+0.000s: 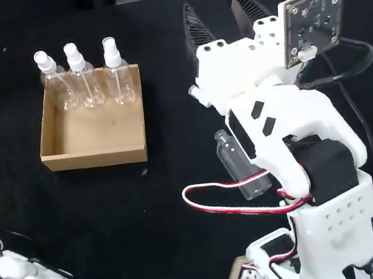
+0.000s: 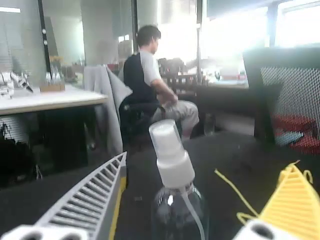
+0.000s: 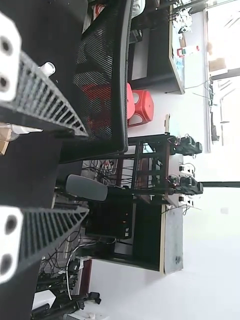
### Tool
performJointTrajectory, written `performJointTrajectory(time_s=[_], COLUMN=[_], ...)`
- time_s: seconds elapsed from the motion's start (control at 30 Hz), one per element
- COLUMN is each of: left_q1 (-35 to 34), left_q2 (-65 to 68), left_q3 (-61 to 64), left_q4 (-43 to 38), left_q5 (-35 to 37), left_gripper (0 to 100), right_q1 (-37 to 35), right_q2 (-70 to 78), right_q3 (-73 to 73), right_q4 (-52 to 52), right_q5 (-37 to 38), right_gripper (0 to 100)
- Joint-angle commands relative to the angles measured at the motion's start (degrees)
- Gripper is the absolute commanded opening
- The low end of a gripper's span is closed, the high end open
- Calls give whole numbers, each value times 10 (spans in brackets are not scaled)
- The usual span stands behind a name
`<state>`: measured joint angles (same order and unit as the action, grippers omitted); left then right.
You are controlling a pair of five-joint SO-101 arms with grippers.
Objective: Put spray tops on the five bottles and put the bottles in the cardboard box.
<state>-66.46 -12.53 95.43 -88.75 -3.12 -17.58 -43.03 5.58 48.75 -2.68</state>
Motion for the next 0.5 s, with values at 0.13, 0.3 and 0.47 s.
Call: performJointTrajectory(time_s=[0.13,0.3,0.47], left_q1=[-1,-1,2], left_q2=[-113,-185,-284], left_q3=[9,9,10], left_q4=[102,187,387], left_q5=[3,4,7], left_gripper=[432,432,435], right_q1=[11,11,11], right_q2=[5,5,5], right_q3=[-2,2,28], right_q4=[-18,-30,-62], right_q5=[3,2,3], right_gripper=[184,184,184])
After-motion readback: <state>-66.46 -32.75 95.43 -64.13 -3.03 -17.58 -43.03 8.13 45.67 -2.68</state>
